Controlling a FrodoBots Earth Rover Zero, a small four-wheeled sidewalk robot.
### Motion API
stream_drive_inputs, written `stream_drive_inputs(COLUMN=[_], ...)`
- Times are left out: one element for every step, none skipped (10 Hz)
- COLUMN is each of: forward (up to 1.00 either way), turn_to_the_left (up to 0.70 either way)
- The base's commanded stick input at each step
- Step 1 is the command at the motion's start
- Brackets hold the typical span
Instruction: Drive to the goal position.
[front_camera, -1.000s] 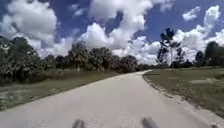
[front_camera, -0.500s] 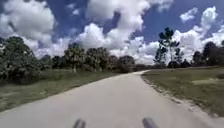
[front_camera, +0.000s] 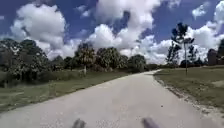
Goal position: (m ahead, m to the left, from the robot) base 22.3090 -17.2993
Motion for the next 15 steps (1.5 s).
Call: stream_drive_inputs(forward=[0.7, 0.7, 0.7, 0.7, 0.7, 0.7, 0.7, 0.7, 0.7, 0.7, 0.7, 0.7, 0.7, 0.7, 0.7], turn_to_the_left=[0.0, 0.0, 0.0, 0.0, 0.0, 0.0, 0.0, 0.0, 0.0, 0.0, 0.0, 0.0, 0.0, 0.0, 0.0])
